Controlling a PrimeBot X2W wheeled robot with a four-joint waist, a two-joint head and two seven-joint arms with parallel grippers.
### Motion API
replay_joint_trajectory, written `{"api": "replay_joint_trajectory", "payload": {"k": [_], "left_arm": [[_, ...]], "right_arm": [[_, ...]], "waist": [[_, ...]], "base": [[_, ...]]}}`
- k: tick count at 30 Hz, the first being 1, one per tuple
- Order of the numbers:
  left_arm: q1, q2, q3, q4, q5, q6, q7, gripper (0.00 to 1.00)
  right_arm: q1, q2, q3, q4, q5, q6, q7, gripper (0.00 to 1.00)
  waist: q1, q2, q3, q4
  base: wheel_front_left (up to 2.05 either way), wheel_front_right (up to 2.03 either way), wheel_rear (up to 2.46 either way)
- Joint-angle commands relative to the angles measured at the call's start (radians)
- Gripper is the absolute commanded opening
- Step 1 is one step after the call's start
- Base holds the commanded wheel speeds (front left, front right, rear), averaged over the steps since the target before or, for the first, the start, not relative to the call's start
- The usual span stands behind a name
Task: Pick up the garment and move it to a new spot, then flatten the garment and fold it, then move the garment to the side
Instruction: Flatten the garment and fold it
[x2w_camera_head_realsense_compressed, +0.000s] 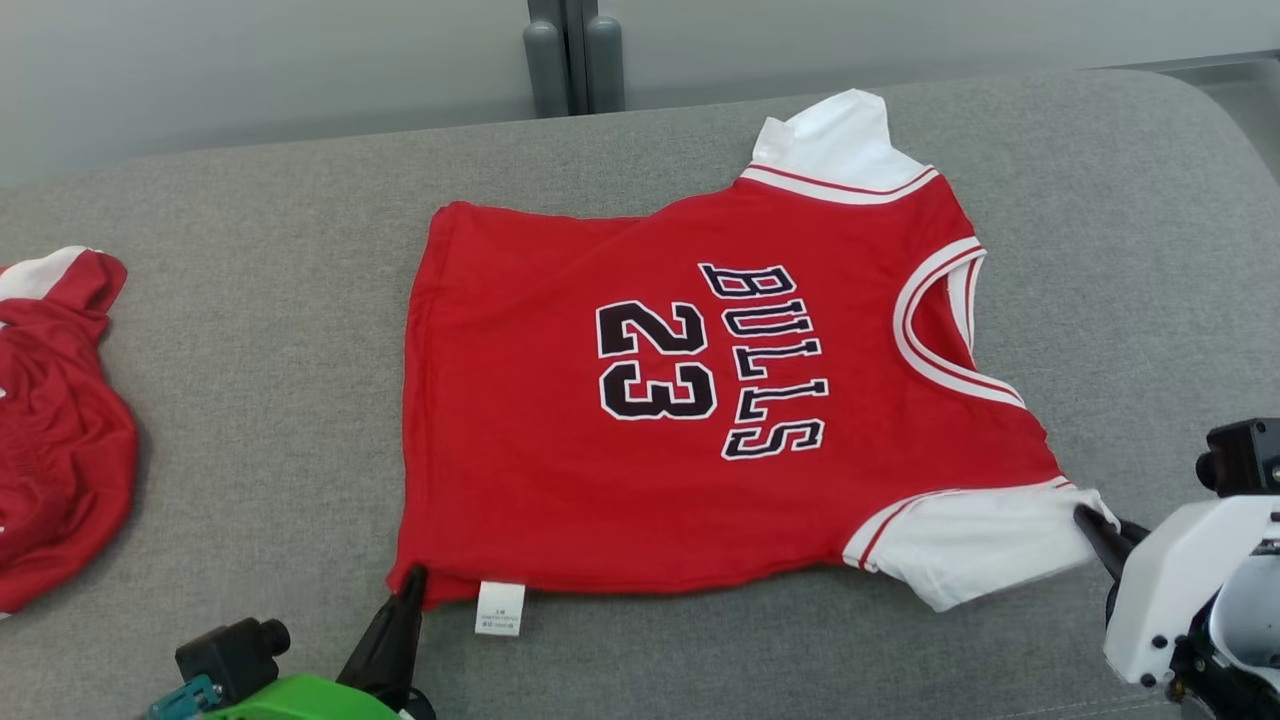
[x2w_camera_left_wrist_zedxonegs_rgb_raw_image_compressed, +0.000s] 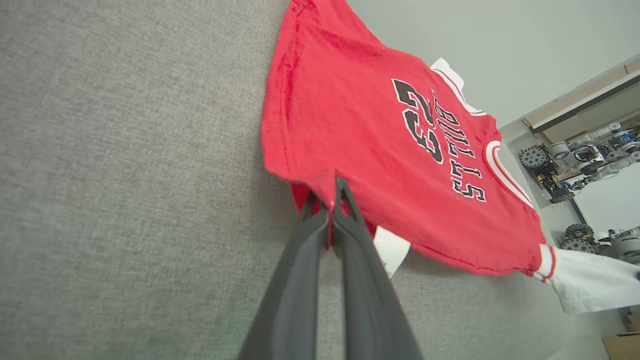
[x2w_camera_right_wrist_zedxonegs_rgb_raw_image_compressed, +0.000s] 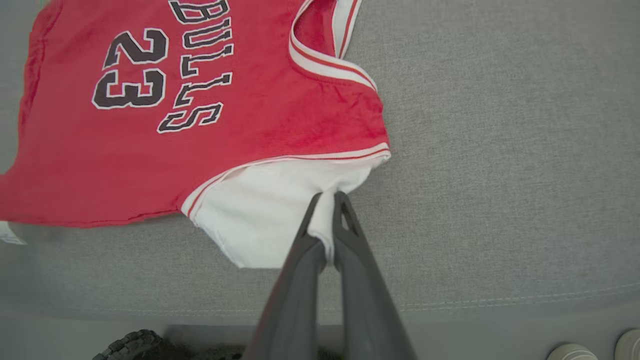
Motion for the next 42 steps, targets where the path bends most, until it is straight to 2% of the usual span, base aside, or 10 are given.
{"api": "replay_joint_trajectory", "payload": {"k": [1, 11, 23, 29, 40, 41, 42], "left_arm": [[-0.034, 0.002, -0.003, -0.001, 0.018, -0.003, 0.007, 0.00], [-0.194, -0.039, -0.011, 0.086, 0.028, -0.006, 0.049, 0.00], [-0.342, -0.090, 0.002, 0.239, 0.044, -0.030, 0.014, 0.00], [-0.391, -0.102, 0.011, 0.289, 0.052, -0.039, -0.003, 0.00], [-0.451, -0.118, 0.008, 0.353, 0.067, -0.050, -0.014, 0.00], [-0.454, -0.120, 0.007, 0.360, 0.068, -0.051, -0.015, 0.31], [-0.456, -0.121, 0.008, 0.366, 0.069, -0.048, -0.017, 1.00]], "right_arm": [[-0.030, -0.015, 0.008, 0.014, 0.001, 0.000, -0.022, 0.00], [-0.247, -0.081, 0.115, 0.220, 0.041, 0.000, -0.141, 0.00], [-0.449, -0.118, 0.167, 0.478, -0.001, 0.000, -0.428, 0.00], [-0.503, -0.126, 0.180, 0.553, -0.009, 0.000, -0.511, 0.00], [-0.560, -0.128, 0.197, 0.627, -0.007, 0.000, -0.586, 0.00], [-0.565, -0.124, 0.196, 0.632, -0.004, 0.000, -0.598, 0.27], [-0.568, -0.120, 0.195, 0.636, -0.001, 0.000, -0.608, 1.00]], "waist": [[0.0001, 0.0000, 0.003, -0.001], [0.0001, 0.0000, 0.035, -0.006], [0.0001, 0.0000, 0.084, 0.005], [0.0001, 0.0000, 0.109, 0.009], [0.0001, 0.0000, 0.133, 0.008], [0.0001, 0.0000, 0.133, 0.008], [0.0001, 0.0000, 0.134, 0.008]], "base": [[0.00, 0.00, 0.00], [0.00, 0.00, 0.00], [0.00, 0.00, 0.00], [0.00, 0.00, 0.00], [0.00, 0.00, 0.00], [0.00, 0.00, 0.00], [0.00, 0.00, 0.00]]}}
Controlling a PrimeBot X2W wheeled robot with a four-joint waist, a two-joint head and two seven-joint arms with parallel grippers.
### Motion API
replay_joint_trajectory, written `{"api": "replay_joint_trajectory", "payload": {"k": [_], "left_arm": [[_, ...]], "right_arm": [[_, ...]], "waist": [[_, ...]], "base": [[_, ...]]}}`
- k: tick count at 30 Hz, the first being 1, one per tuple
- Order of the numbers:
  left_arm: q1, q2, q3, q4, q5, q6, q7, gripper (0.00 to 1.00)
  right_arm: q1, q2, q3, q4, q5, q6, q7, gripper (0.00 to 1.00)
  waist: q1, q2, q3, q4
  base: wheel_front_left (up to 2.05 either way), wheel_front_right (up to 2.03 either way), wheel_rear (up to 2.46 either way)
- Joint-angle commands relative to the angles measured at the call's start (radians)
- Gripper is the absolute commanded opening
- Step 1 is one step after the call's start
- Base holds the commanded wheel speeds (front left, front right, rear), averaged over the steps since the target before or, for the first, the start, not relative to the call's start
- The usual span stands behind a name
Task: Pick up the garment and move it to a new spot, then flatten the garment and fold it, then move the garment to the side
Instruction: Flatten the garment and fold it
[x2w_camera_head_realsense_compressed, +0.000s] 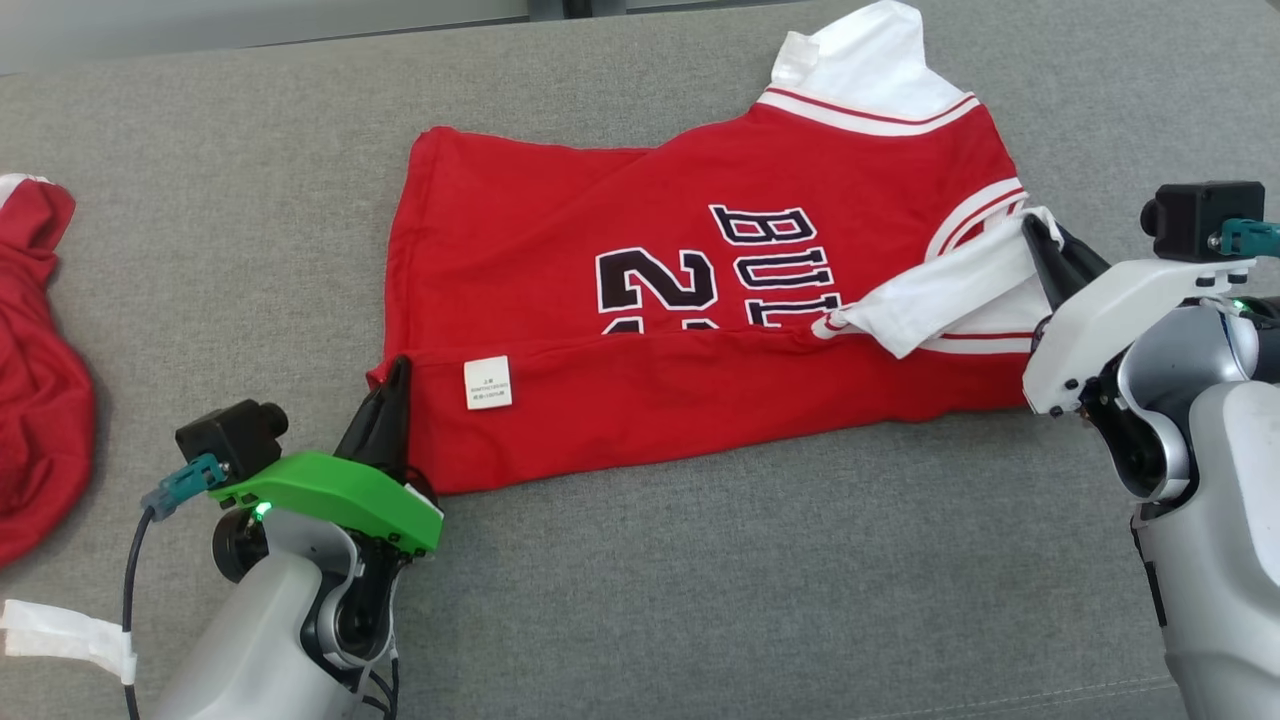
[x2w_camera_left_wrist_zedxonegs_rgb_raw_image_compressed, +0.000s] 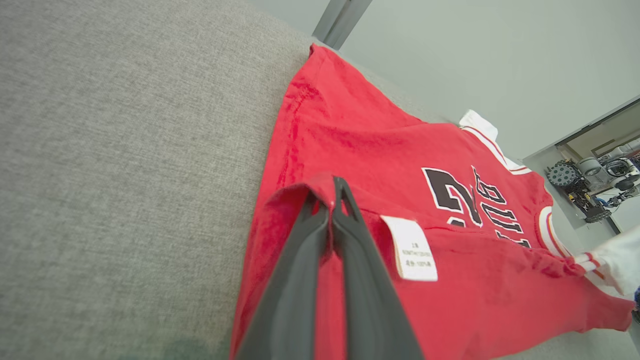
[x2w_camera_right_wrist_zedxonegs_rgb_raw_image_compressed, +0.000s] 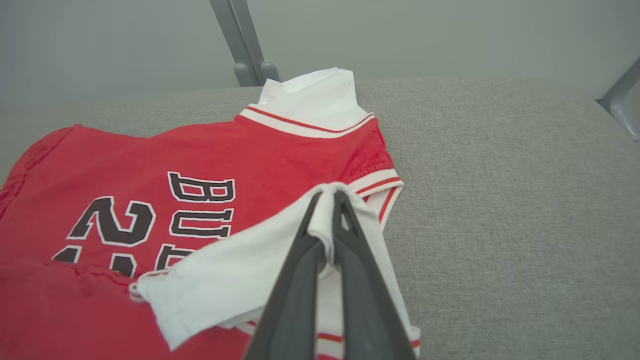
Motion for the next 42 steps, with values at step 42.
{"api": "replay_joint_trajectory", "payload": {"k": [42], "left_arm": [[0.019, -0.021, -0.098, 0.137, 0.245, 0.155, 0.023, 1.00]], "right_arm": [[0.090, 0.086, -0.124, 0.186, -0.087, 0.000, 0.139, 1.00]], "waist": [[0.0000, 0.0000, 0.028, 0.010]], "base": [[0.00, 0.00, 0.00]]}}
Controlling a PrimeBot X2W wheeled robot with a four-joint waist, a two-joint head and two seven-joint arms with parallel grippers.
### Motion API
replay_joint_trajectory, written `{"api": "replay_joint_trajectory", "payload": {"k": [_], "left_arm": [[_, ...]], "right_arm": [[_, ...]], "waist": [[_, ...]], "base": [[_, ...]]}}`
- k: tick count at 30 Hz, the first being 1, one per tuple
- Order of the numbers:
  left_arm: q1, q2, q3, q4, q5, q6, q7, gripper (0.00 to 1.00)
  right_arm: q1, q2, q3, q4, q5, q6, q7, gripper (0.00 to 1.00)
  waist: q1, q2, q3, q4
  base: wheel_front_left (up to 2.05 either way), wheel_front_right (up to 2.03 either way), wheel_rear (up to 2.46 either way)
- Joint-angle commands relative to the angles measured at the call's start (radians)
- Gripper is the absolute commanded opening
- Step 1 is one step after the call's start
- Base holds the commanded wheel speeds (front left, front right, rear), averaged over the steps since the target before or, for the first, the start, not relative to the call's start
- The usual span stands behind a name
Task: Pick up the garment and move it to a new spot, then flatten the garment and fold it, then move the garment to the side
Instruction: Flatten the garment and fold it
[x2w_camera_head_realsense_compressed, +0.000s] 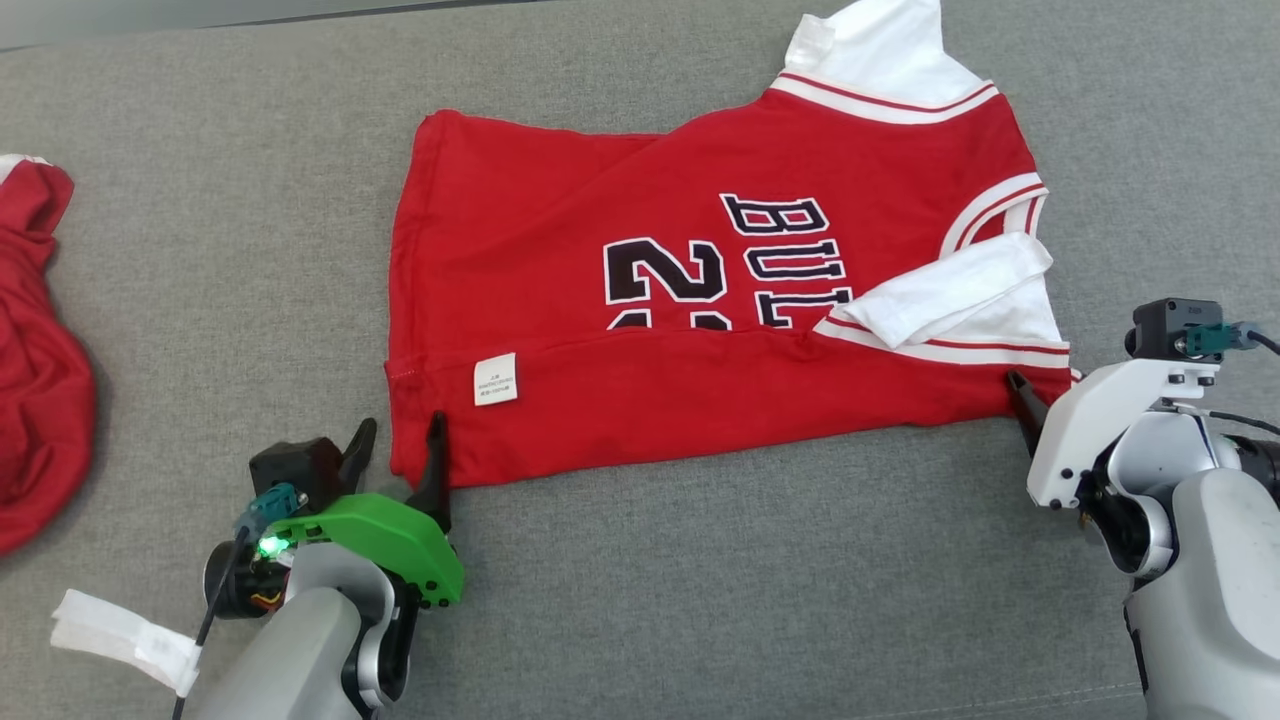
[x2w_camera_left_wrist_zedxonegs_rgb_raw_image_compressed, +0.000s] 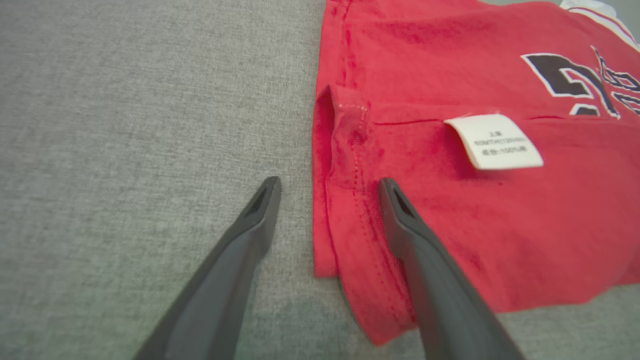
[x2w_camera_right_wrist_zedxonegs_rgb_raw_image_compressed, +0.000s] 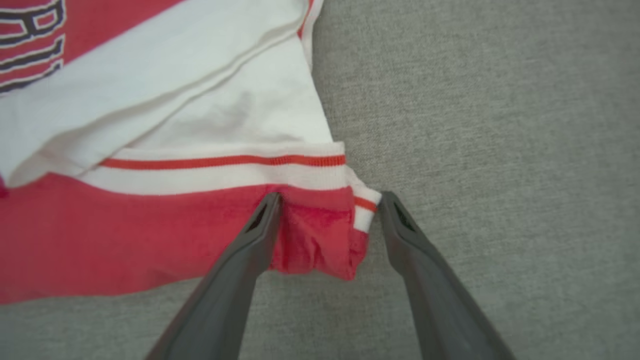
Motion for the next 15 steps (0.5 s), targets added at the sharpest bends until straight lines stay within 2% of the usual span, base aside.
{"api": "replay_joint_trajectory", "payload": {"k": [1, 2, 3, 4, 9, 15], "left_arm": [[0.010, -0.013, -0.015, 0.026, -0.011, -0.012, 0.032, 1.00], [0.013, -0.020, -0.020, 0.036, -0.019, -0.021, 0.044, 0.82], [0.016, -0.024, -0.022, 0.044, -0.023, -0.025, 0.050, 0.40], [0.021, -0.027, -0.025, 0.053, -0.030, -0.029, 0.057, 0.00], [0.044, -0.031, -0.028, 0.086, -0.046, -0.044, 0.063, 0.00], [0.096, -0.010, -0.013, 0.071, -0.072, -0.053, 0.063, 0.00]], "right_arm": [[0.002, 0.010, 0.011, 0.019, 0.010, 0.000, 0.013, 0.72], [0.003, 0.011, 0.016, 0.025, 0.014, 0.000, 0.018, 0.35], [0.004, 0.010, 0.019, 0.029, 0.017, 0.000, 0.019, 0.00], [0.008, 0.009, 0.021, 0.033, 0.020, 0.000, 0.017, 0.00], [0.032, -0.013, 0.016, 0.037, 0.037, -0.001, 0.006, 0.00], [0.080, -0.013, -0.001, -0.020, 0.069, -0.001, 0.001, 0.00]], "waist": [[0.0000, 0.0000, -0.001, 0.001], [0.0000, 0.0000, -0.002, 0.000], [0.0000, 0.0000, -0.005, 0.000], [0.0000, 0.0000, -0.009, 0.000], [0.0000, 0.0000, -0.037, 0.002], [0.0000, 0.0000, -0.095, 0.006]], "base": [[0.00, 0.00, 0.00], [0.00, 0.00, 0.00], [0.00, 0.00, 0.00], [0.00, 0.00, 0.00], [0.00, 0.00, 0.00], [0.00, 0.00, 0.00]]}}
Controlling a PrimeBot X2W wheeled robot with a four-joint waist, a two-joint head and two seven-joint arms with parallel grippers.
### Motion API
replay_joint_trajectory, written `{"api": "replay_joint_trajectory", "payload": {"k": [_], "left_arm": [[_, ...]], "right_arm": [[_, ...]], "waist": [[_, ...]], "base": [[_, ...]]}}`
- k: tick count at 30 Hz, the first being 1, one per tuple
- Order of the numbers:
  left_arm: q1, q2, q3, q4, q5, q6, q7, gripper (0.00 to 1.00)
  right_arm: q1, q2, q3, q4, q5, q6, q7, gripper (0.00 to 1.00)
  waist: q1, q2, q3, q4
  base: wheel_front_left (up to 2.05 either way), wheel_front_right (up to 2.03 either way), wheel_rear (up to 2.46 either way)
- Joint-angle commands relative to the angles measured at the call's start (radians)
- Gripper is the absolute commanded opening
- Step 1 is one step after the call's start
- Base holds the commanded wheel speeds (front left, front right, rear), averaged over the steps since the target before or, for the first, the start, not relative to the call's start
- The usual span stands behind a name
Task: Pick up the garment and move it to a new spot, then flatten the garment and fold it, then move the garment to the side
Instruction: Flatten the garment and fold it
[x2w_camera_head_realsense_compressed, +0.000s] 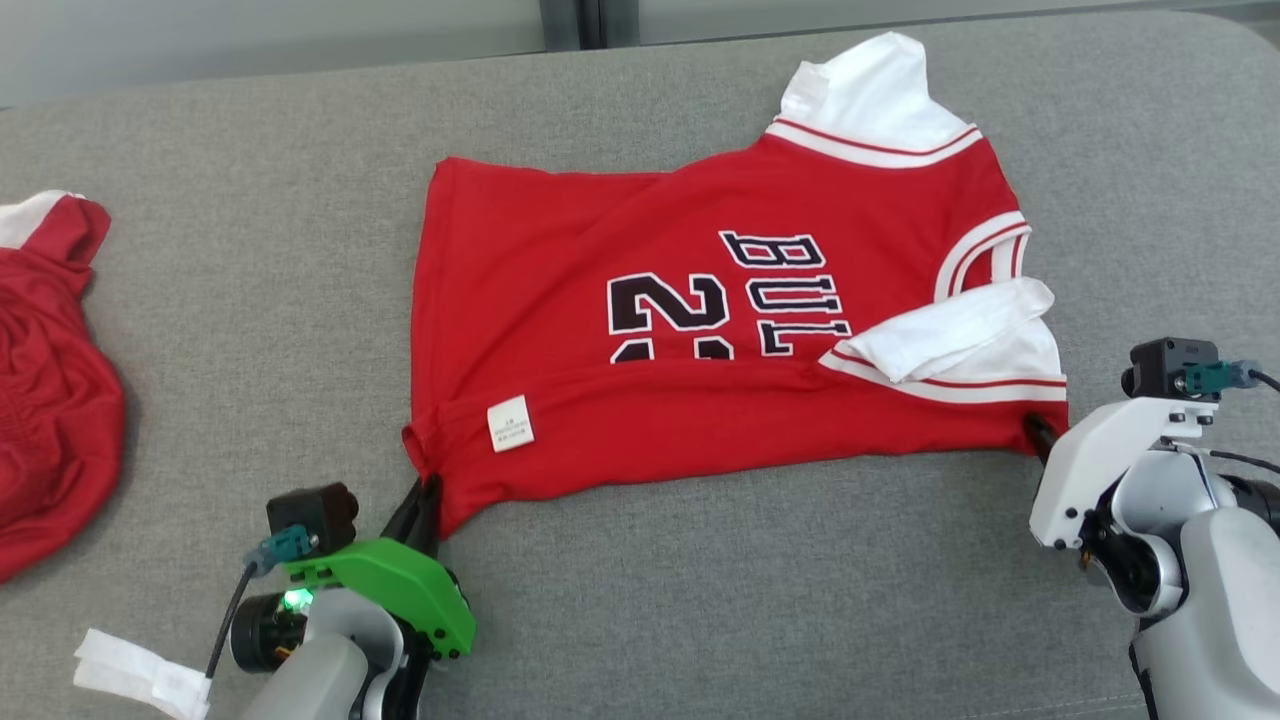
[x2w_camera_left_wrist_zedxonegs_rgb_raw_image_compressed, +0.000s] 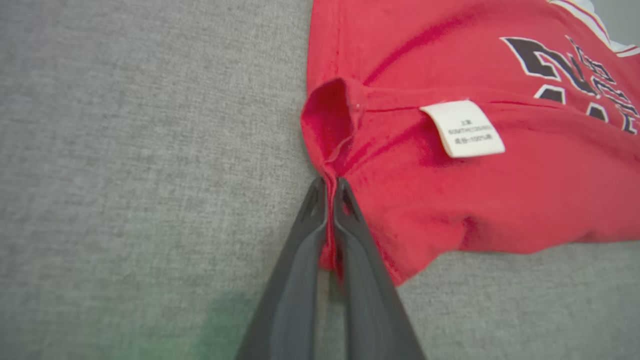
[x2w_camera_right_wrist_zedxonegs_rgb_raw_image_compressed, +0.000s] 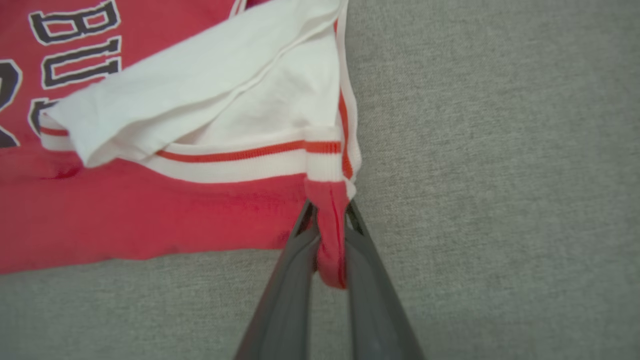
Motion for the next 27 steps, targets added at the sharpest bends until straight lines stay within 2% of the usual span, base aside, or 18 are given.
{"api": "replay_joint_trajectory", "payload": {"k": [1, 10, 16, 17, 18, 19, 27], "left_arm": [[0.064, 0.017, -0.006, 0.011, -0.008, 0.003, 0.022, 0.00], [0.211, 0.073, 0.007, -0.151, -0.039, 0.068, 0.047, 0.00], [0.290, 0.096, 0.007, -0.280, -0.055, 0.121, 0.075, 0.00], [0.296, 0.098, 0.007, -0.292, -0.053, 0.125, 0.077, 0.00], [0.300, 0.103, 0.008, -0.305, -0.048, 0.133, 0.072, 0.47], [0.303, 0.103, 0.012, -0.314, -0.049, 0.136, 0.068, 1.00], [0.290, 0.120, 0.018, -0.370, -0.038, 0.168, 0.076, 1.00]], "right_arm": [[0.034, -0.003, -0.010, -0.019, 0.011, -0.002, 0.010, 0.00], [0.184, 0.018, -0.054, -0.177, 0.022, -0.002, 0.069, 0.00], [0.260, 0.049, -0.099, -0.231, 0.000, -0.002, 0.104, 0.00], [0.265, 0.051, -0.104, -0.232, -0.008, -0.002, 0.105, 0.03], [0.270, 0.054, -0.109, -0.233, -0.015, -0.002, 0.106, 0.53], [0.272, 0.059, -0.112, -0.232, -0.018, -0.002, 0.105, 1.00], [0.235, 0.075, -0.112, -0.228, -0.020, -0.002, 0.091, 1.00]], "waist": [[0.0000, -0.0001, -0.036, 0.004], [0.0000, -0.0001, -0.101, 0.018], [0.0000, -0.0001, -0.108, 0.025], [0.0000, -0.0001, -0.108, 0.026], [0.0000, -0.0001, -0.108, 0.027], [0.0000, -0.0001, -0.107, 0.027], [0.0000, -0.0001, -0.102, 0.021]], "base": [[0.00, 0.00, 0.00], [0.00, 0.00, 0.00], [0.00, 0.00, 0.00], [0.00, 0.00, 0.00], [0.00, 0.00, 0.00], [0.00, 0.00, 0.00], [0.00, 0.00, 0.00]]}}
